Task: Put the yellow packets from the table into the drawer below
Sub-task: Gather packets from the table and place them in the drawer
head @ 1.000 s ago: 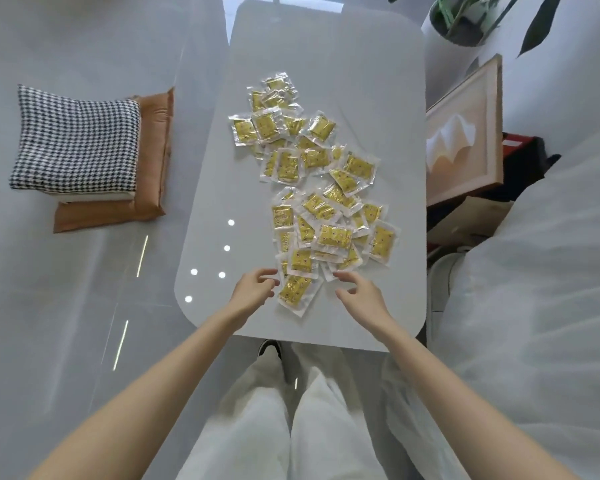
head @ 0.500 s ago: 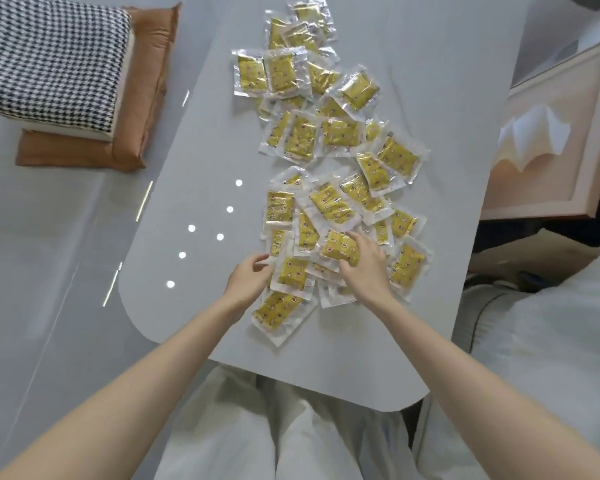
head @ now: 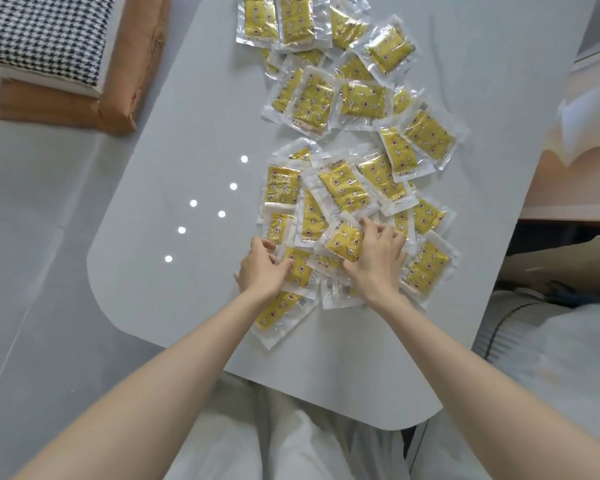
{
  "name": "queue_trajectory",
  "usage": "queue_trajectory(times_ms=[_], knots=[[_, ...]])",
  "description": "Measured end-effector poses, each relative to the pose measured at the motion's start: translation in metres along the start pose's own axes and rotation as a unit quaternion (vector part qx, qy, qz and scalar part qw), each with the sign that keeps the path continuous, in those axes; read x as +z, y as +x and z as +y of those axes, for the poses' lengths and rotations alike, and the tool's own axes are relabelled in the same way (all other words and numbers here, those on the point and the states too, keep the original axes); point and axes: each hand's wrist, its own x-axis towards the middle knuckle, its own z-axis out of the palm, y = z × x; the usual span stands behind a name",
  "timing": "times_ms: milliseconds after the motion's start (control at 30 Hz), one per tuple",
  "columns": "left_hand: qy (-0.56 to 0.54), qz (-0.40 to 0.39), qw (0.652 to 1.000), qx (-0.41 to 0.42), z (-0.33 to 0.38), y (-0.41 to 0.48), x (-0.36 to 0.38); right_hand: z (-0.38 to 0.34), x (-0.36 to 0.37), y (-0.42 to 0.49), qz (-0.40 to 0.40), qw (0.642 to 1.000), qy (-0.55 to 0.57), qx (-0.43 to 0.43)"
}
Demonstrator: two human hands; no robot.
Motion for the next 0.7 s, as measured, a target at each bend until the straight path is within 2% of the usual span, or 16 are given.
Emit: queue_trajectory(times_ms=[133, 367, 567, 700], knots=[[-0.053, 0.000, 0.998, 0.016, -0.004, -0.001, -0.003, 0.007, -0.001, -0.005, 0.022, 0.999, 0.032, 0.018], [-0.135, -0.055, 0.989, -0.019, -0.034, -0.021, -0.034, 0.013, -0.009, -0.033, -0.008, 0.976, 0.200, 0.089], [-0.022, -0.079, 0.996, 0.032, -0.067, -0.047, -0.041, 0.006, -0.006, -0.065, -0.058, 0.962, 0.245, 0.103], [0.079, -0.040, 0.993, 0.081, -0.070, -0.048, -0.026, 0.004, -0.001, -0.082, -0.094, 0.960, 0.246, 0.092]])
